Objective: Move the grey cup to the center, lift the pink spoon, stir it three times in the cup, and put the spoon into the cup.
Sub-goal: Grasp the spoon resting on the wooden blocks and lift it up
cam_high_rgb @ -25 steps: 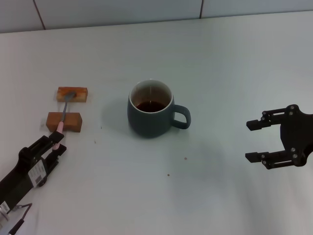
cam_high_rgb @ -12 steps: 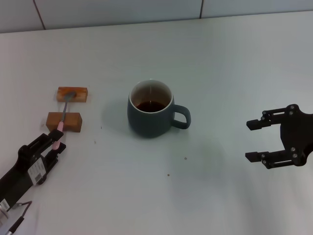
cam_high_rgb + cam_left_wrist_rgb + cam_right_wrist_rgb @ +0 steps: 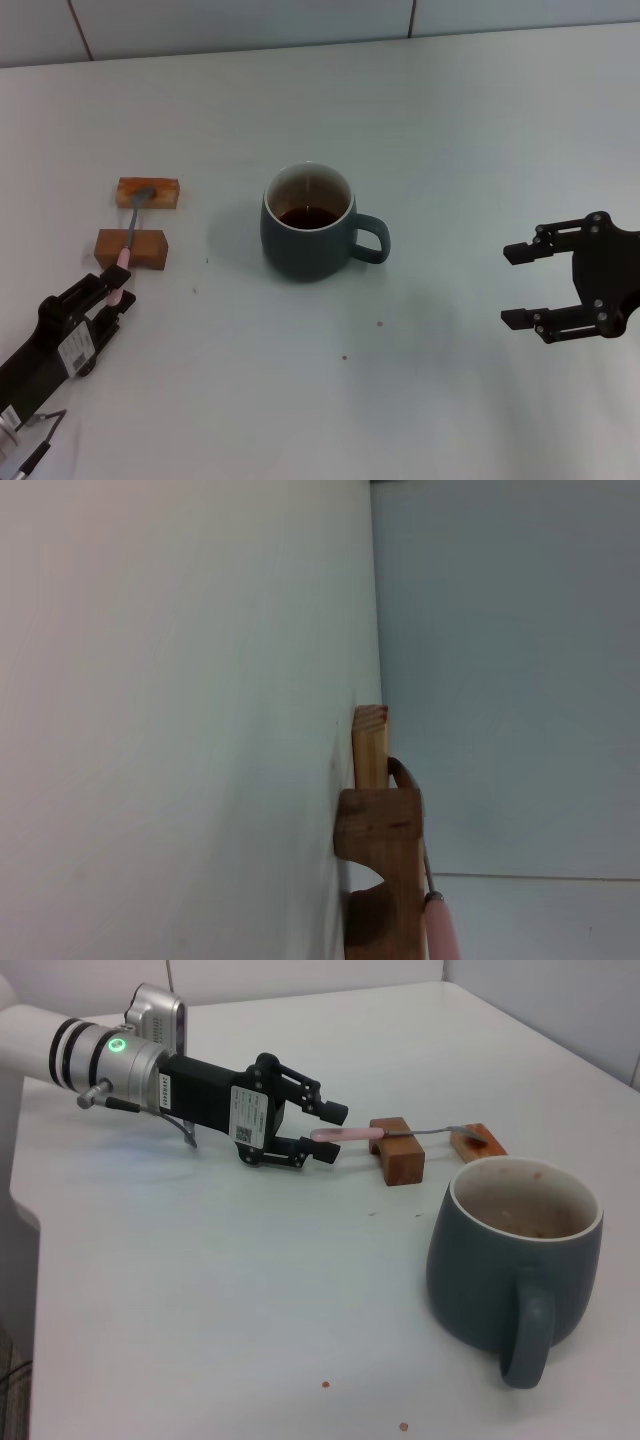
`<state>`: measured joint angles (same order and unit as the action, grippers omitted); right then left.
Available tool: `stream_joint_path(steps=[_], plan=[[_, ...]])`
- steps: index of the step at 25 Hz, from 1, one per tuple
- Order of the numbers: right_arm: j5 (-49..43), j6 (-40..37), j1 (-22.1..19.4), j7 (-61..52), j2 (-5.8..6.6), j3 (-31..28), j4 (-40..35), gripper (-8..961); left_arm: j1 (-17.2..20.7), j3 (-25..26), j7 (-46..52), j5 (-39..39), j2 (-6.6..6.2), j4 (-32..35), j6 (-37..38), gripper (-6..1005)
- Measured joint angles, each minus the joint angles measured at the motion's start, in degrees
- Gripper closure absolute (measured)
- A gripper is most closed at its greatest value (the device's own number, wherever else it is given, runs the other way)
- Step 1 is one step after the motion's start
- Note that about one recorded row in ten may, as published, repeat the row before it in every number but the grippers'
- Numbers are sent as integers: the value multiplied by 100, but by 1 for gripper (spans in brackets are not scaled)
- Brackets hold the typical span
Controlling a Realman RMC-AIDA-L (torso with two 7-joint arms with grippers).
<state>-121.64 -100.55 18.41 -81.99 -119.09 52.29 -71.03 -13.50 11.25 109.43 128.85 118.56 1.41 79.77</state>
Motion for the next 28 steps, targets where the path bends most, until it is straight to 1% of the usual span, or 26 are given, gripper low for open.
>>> stream_joint_path(steps=[3,14,16,28], plan=[[0,1,4,0,0,0,3,249,-5,0,36,0,0,-1,-18,603],[0,10,8,3,0,1,13,249,-41,17,69,-1,0,-58,-141,700],[0,10,7,4,4,1,20,249,-46,18,70,-1,0,-70,-155,750],[0,28,10,8,9,1,35,249,-67,80,87,-15,0,-72,-147,829]])
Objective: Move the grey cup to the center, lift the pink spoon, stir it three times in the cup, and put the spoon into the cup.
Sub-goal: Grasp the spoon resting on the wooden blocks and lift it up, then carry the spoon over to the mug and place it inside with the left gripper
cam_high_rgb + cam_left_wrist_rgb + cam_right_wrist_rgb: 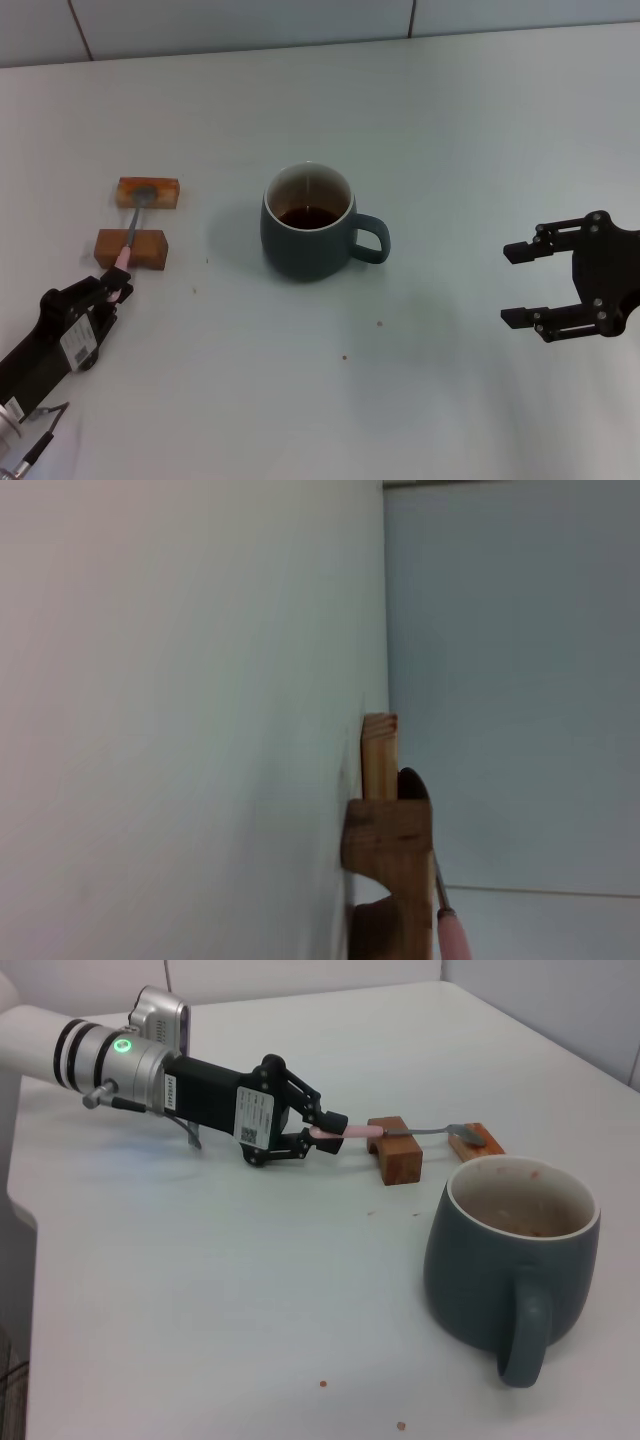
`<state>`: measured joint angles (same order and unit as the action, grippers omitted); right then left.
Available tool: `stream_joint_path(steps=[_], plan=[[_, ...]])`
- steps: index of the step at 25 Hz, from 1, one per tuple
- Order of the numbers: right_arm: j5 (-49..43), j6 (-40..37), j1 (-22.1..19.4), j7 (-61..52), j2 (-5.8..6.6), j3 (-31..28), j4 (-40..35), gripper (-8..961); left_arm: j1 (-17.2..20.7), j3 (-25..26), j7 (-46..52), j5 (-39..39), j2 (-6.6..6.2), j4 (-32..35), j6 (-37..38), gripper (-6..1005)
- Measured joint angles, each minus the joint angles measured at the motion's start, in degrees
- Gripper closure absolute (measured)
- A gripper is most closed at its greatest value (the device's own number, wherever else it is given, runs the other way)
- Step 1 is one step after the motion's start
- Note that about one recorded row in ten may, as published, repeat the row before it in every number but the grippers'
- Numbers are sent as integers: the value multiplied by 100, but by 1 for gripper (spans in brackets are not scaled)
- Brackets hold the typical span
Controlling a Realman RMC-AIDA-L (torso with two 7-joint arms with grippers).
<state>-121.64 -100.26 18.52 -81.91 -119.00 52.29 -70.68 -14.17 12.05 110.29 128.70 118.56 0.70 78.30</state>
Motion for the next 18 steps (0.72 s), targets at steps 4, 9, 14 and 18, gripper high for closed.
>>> stream_joint_path(steps=[4,9,14,18], plan=[[0,22,0,0,0,0,5,249,-2,16,63,0,-7,1,25,853],[-3,52,15,0,0,0,13,249,-23,20,45,0,-16,1,143,859],[-5,60,20,0,0,0,14,249,-44,27,14,-26,-32,64,392,860],[-4,69,26,0,0,0,13,249,-148,19,56,-32,-52,197,576,860]])
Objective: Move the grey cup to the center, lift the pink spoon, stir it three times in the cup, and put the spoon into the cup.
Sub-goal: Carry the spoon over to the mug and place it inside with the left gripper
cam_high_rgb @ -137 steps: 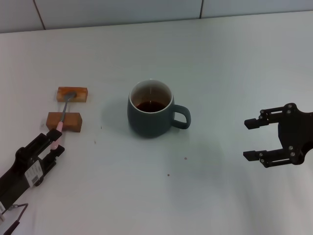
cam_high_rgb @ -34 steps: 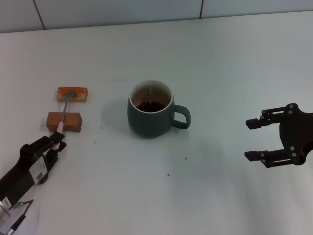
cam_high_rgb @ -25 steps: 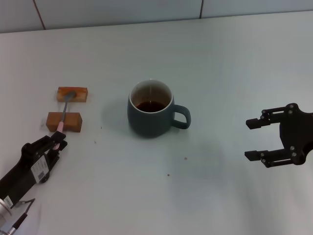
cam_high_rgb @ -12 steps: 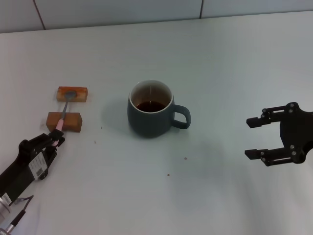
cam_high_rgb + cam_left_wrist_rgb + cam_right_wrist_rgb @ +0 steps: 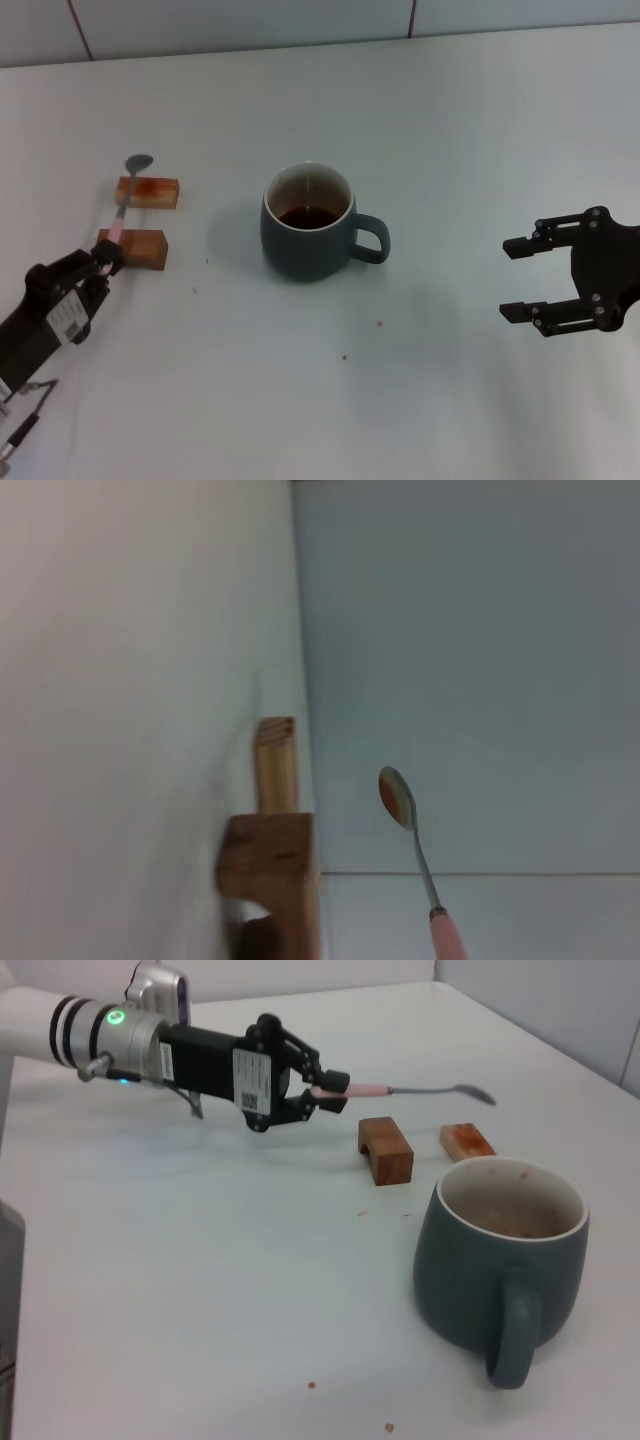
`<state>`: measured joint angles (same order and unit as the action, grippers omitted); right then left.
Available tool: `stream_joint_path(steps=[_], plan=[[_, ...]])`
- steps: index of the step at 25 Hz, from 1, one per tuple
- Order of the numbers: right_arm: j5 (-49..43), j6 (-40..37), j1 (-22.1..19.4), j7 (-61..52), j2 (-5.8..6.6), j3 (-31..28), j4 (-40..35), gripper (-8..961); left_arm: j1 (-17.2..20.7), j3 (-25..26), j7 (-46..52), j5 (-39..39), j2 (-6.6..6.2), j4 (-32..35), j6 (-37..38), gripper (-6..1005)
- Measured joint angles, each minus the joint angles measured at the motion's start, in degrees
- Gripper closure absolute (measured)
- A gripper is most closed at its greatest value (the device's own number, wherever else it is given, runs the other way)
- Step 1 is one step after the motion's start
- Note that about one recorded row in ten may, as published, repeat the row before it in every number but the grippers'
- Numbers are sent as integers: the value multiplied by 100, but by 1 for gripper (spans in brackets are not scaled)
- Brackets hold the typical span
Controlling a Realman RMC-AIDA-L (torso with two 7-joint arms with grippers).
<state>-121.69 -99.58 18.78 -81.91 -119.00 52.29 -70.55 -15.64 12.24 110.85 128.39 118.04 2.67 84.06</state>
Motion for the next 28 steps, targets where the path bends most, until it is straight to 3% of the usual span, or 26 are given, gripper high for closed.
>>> stream_joint_path(steps=[6,9,11,12,13,14,18,19,20,21,23,28], plan=[[0,25,21,0,0,0,-3,249,-325,-135,350,42,-28,674,534,864],[1,61,29,1,0,10,-3,250,-532,-345,596,57,-125,1075,784,863],[1,71,53,7,0,22,-3,250,-749,-559,812,51,-363,1386,1074,862],[1,71,53,7,0,22,-3,250,-749,-559,812,51,-363,1386,1074,861],[1,72,73,8,0,28,-3,250,-883,-712,924,46,-530,1545,1246,861],[1,72,73,8,0,28,-3,250,-883,-712,924,46,-530,1545,1246,861],[1,72,95,9,6,48,-2,250,-1173,-1311,1165,24,-856,1987,1623,859],[1,72,95,9,6,48,-2,250,-1173,-1311,1165,24,-856,1987,1623,858],[-3,71,105,9,7,50,-1,250,-1268,-1510,1193,20,-962,2103,1763,858],[-9,71,120,9,7,51,6,250,-1268,-1510,1193,20,-962,2103,1763,858],[-27,51,159,9,14,53,31,250,-1379,-1781,1210,17,-1079,2285,1972,857],[-31,22,202,9,17,53,36,250,-1563,-2232,1248,10,-1194,2787,2473,855]])
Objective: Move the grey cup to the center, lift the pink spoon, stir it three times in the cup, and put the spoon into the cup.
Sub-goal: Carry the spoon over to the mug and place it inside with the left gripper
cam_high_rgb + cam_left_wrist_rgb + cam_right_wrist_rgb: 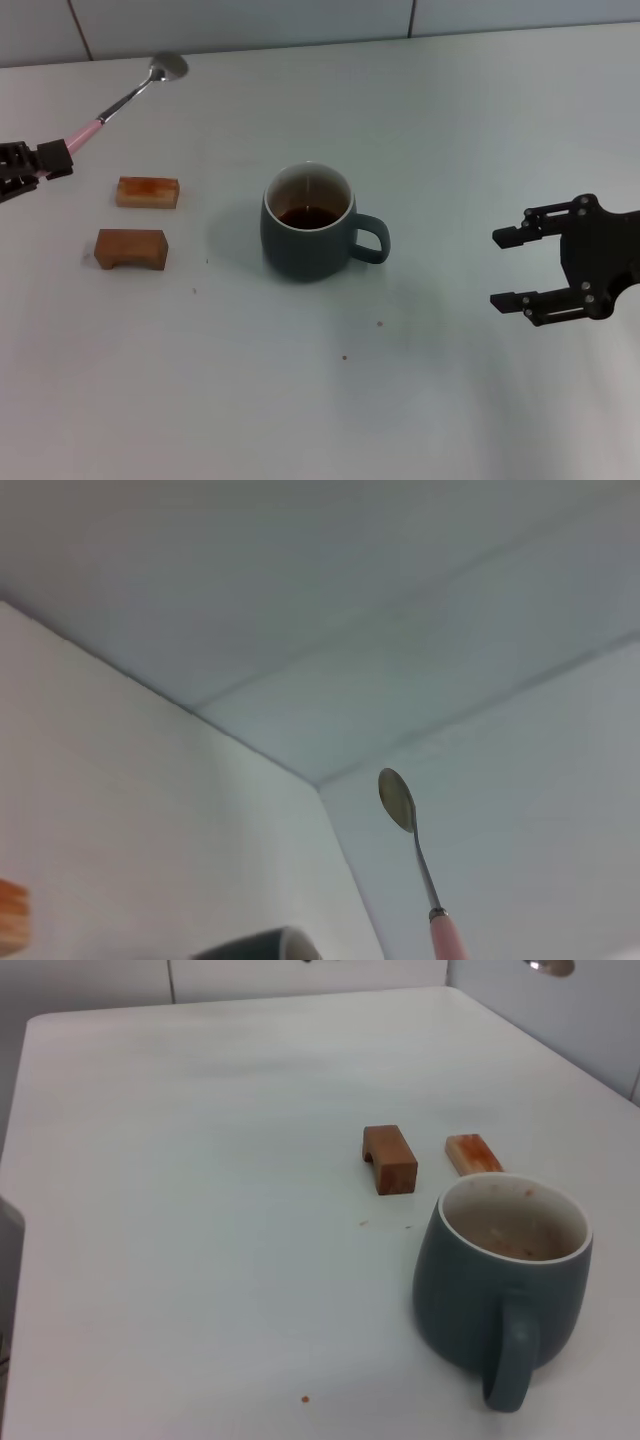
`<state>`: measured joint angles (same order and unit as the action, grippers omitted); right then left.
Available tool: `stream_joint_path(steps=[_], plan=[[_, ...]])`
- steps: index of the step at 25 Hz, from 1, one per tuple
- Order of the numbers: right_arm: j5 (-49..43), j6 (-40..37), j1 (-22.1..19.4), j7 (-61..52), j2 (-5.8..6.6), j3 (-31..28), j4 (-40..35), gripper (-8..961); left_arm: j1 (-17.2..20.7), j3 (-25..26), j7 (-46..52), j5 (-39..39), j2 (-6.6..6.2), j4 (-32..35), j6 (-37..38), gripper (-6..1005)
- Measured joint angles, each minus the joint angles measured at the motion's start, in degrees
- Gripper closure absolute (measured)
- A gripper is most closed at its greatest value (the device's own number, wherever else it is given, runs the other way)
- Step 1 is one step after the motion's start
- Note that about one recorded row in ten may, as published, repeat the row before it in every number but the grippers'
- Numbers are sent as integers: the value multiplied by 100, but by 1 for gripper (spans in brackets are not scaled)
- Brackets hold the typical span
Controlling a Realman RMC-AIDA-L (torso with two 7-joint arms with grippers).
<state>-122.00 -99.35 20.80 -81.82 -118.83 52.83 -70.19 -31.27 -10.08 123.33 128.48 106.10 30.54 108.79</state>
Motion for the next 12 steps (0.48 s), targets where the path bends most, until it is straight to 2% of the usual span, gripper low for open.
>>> stream_joint_path(steps=[4,5,6,9,10,12], plan=[[-2,-12,9,-3,0,0,-8,250,-121,-257,-6,-3,-4,439,262,853],[-4,-17,13,-8,0,-1,-11,250,-198,-561,-24,-6,-4,747,318,852],[-4,-17,13,-8,0,-1,-11,250,-198,-561,-24,-6,-4,747,318,852],[-8,-23,13,-13,2,4,-13,250,-323,-1035,-12,-2,-12,1183,328,851],[-31,-28,16,-16,6,8,-12,250,-399,-1330,14,20,-12,1500,329,850],[-53,-29,21,-20,9,8,-12,250,-434,-1490,38,22,-7,1667,327,850]])
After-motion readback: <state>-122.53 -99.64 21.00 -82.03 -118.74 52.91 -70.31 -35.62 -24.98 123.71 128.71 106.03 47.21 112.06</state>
